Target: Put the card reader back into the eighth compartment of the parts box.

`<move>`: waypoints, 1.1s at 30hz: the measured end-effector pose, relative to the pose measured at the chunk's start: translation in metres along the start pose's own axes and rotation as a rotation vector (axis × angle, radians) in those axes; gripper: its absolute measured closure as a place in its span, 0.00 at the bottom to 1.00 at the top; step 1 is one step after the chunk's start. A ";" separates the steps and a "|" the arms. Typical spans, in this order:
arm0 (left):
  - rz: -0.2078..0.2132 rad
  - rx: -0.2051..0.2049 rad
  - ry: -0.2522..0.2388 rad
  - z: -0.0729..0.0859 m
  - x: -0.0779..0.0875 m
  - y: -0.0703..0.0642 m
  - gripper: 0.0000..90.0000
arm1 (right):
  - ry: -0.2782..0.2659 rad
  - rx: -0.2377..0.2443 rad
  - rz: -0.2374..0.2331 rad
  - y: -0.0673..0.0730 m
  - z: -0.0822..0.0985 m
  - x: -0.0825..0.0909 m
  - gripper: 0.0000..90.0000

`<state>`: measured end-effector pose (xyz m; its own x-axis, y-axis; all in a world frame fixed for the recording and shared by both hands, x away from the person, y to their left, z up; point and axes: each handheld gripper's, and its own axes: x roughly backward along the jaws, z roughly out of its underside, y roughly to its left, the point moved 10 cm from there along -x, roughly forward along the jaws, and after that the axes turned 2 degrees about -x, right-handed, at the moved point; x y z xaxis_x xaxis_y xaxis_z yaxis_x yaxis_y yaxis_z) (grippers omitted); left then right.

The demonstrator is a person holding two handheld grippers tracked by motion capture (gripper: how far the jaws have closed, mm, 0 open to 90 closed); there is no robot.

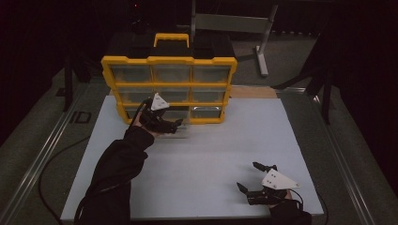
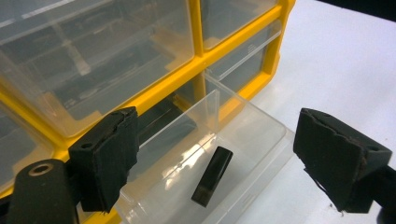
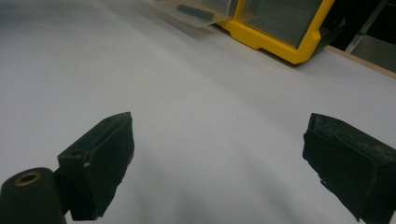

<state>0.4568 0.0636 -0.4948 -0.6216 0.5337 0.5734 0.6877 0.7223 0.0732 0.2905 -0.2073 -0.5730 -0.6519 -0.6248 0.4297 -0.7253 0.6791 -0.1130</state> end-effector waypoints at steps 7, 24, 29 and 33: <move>0.051 0.004 -0.003 -0.001 0.010 -0.005 0.01 | -0.004 -0.002 -0.001 0.000 -0.001 0.000 0.10; 0.072 -0.014 -0.033 0.007 0.031 -0.017 0.00 | -0.005 0.001 -0.001 0.000 -0.001 0.001 0.10; 0.075 -0.025 -0.039 0.012 0.039 -0.022 0.00 | -0.005 0.003 0.000 0.000 -0.002 0.001 0.10; 0.077 -0.031 -0.041 0.016 0.045 -0.027 0.00 | -0.006 0.003 0.000 0.000 -0.002 0.001 0.10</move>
<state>0.4040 0.0753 -0.4837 -0.5807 0.6054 0.5444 0.7450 0.6648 0.0554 0.2899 -0.2072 -0.5712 -0.6529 -0.6272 0.4247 -0.7261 0.6779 -0.1152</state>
